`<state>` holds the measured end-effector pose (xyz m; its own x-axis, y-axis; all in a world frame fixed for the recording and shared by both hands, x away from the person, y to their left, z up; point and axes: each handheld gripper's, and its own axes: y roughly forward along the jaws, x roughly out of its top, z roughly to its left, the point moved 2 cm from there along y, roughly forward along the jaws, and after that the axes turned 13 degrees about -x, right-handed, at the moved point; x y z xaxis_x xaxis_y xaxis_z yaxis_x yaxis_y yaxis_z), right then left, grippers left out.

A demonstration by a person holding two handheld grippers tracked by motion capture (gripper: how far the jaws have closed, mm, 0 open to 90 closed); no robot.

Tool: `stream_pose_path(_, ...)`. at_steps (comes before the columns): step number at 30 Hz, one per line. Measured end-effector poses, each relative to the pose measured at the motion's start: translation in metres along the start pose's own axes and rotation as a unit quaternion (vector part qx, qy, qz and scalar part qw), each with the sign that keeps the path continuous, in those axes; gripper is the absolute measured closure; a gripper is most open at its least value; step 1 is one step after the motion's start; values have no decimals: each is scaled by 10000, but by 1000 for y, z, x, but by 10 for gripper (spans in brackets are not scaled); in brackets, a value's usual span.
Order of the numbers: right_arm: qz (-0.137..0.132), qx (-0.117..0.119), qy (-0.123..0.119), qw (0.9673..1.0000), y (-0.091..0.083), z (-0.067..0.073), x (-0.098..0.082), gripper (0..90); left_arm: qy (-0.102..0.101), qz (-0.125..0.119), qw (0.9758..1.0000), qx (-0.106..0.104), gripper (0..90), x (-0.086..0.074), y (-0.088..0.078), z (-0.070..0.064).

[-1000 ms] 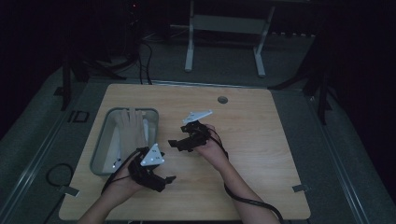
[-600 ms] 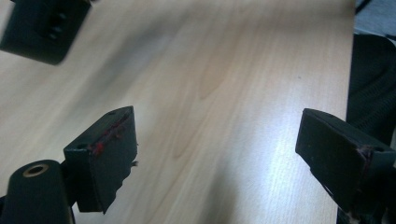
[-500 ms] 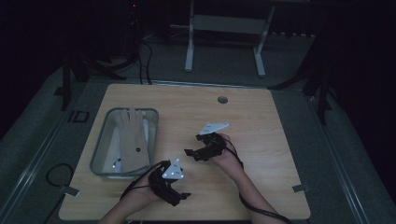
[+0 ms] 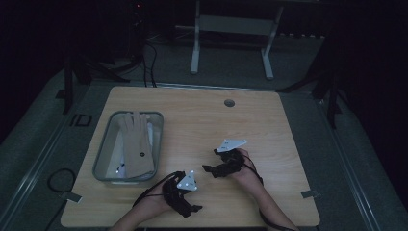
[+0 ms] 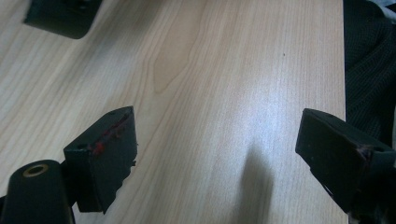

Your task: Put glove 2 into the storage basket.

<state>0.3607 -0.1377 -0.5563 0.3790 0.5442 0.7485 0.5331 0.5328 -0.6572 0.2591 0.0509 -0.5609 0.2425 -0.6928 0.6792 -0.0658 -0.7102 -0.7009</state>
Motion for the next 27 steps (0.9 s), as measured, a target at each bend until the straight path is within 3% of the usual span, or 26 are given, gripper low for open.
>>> stream_pose_path(7,58,-78,-93,9999,-7,-5,-18,148,-29,59,10000,-59,129,-3,5,3)
stream_pose_path(13,23,-106,8,9999,-14,-11,-30,140,-78,86,9999,-77,129,-4,6,4)
stream_pose_path(18,-123,-92,20,9999,-17,-10,-31,140,-94,72,9999,-86,129,-5,7,6)
stream_pose_path(27,-55,-97,-133,9998,-14,-8,-32,140,-113,-15,9999,-114,129,-5,9,6)
